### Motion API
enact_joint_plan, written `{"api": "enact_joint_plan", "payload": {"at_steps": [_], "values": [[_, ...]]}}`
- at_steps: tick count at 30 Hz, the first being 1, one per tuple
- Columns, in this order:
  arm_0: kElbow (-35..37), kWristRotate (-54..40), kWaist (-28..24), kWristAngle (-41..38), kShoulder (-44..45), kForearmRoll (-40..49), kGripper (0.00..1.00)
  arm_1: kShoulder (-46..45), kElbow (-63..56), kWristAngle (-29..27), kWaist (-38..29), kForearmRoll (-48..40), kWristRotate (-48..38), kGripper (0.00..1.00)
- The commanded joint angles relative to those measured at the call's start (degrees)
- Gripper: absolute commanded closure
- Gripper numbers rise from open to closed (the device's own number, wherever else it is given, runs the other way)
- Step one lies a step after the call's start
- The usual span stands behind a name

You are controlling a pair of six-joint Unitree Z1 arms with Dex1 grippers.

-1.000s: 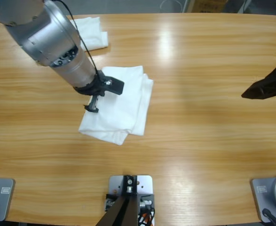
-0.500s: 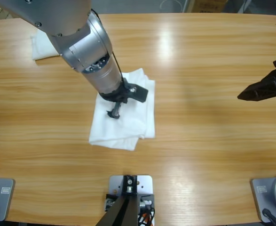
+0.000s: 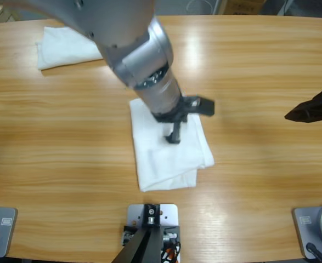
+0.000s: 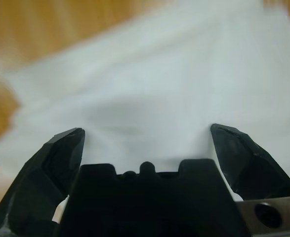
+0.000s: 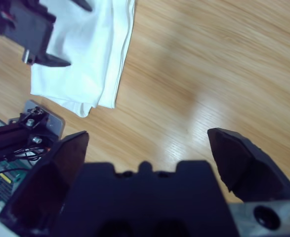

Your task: Fold clothes

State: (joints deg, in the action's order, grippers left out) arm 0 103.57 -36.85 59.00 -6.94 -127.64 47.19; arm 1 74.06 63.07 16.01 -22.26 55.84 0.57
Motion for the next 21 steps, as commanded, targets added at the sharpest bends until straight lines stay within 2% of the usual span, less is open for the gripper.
{"api": "enact_joint_plan", "payload": {"at_steps": [1, 3, 5, 7, 10, 15, 21], "values": [[2.4, 15.7, -18.7, 0.2, 13.2, 1.9, 0.009, 0.0, -4.6, -1.1, 0.6, -3.5, -2.3, 0.000], [2.5, 25.1, -28.0, 1.2, 14.4, 2.5, 0.009, 0.8, -4.9, -1.2, 0.6, -4.4, -2.7, 0.000], [4.2, 32.7, -34.6, 4.7, 12.6, 2.6, 0.009, 1.5, -4.5, -1.2, 0.6, -5.3, -3.2, 0.000], [6.3, 38.8, -39.5, 9.5, 9.3, 3.1, 0.009, 3.1, -4.3, -1.4, 0.6, -5.7, -3.3, 0.000], [7.1, 45.1, -45.1, 11.2, 3.9, 3.3, 0.009, 5.8, -4.1, -1.5, 0.6, -6.4, -3.4, 0.000], [10.9, 52.2, -47.3, 11.8, -3.5, 3.6, 0.009, 8.7, -4.8, -1.4, 0.5, -8.0, -3.4, 0.000], [18.4, 56.3, -45.8, 11.3, -9.7, 8.1, 0.000, 12.2, -4.3, -1.4, 0.6, -9.4, -3.3, 0.000]]}}
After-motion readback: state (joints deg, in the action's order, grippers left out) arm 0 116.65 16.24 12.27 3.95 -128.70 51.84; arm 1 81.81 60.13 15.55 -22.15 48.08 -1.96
